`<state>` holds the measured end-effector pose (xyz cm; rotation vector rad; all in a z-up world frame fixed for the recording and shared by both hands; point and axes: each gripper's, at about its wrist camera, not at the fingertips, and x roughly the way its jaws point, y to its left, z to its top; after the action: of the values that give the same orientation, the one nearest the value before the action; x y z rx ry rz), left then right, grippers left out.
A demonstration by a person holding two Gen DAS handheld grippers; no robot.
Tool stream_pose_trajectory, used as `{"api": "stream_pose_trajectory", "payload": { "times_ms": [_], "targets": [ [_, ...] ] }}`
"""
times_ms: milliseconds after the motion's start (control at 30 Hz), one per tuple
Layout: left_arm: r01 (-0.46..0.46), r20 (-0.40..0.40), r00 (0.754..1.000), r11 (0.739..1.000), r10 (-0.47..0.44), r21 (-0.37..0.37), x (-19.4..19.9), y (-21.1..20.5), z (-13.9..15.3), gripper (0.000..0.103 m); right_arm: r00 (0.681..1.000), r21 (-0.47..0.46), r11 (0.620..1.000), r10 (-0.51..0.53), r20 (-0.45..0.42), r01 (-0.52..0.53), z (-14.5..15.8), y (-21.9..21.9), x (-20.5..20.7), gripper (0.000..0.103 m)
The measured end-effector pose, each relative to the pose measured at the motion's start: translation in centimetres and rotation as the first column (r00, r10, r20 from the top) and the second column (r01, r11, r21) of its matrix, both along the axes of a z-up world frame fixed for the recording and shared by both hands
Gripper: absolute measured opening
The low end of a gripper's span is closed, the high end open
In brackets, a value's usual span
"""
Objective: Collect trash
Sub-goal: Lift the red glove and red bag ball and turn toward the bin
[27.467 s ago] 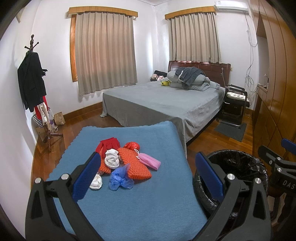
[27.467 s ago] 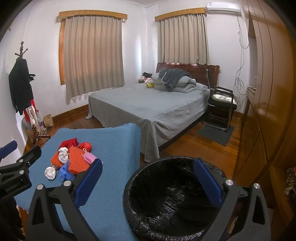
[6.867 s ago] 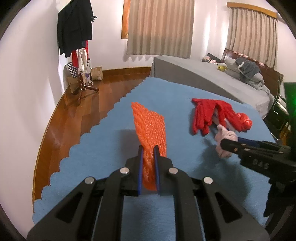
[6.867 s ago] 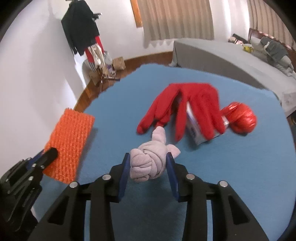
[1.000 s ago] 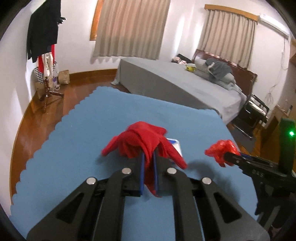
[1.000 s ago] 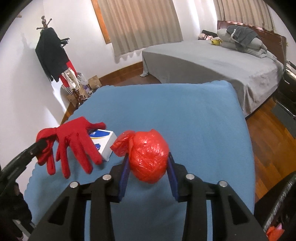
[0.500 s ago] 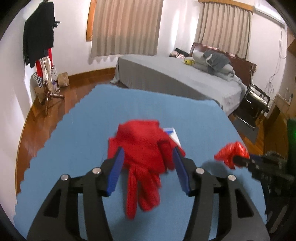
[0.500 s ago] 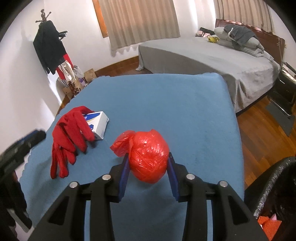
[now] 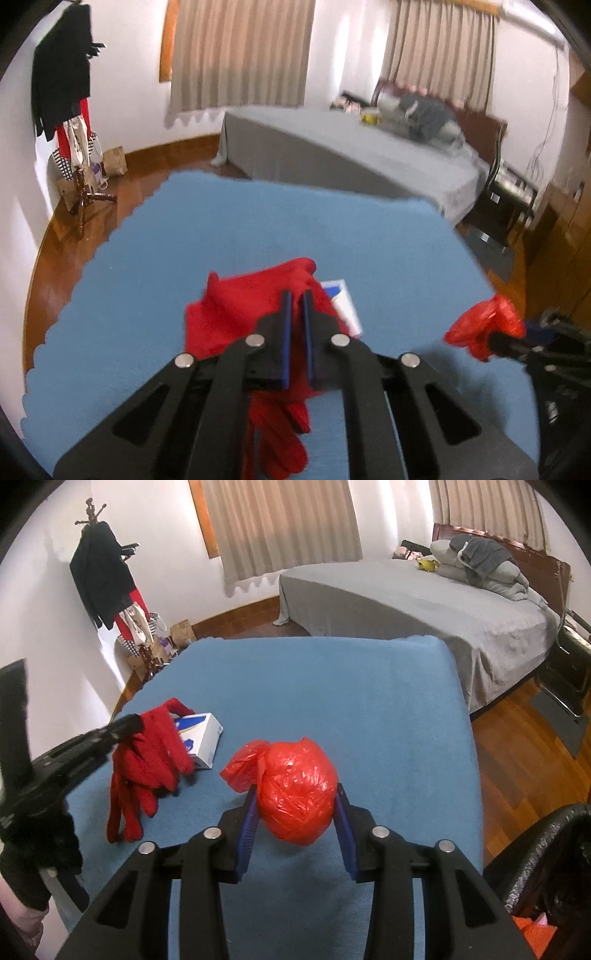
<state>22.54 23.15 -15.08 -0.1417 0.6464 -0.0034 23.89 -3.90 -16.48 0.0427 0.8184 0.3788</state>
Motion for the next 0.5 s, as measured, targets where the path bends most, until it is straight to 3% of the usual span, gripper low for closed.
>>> {"api": "stream_pose_trajectory", "payload": {
  "times_ms": [200,500],
  "targets": [
    [0.017,0.121,0.993,0.999,-0.012,-0.042,-3.1,-1.5,4.5,0.005,0.999,0.03,1.0,-0.003,0.032,0.002,1.4,-0.4,-0.5,0.039],
    [0.089,0.136,0.987,0.996,-0.085,-0.027,-5.3,-6.7,6.1,0.005,0.996,0.067,0.997,-0.034,0.08,0.029,4.4,-3.0,-2.5,0.039]
  ]
}}
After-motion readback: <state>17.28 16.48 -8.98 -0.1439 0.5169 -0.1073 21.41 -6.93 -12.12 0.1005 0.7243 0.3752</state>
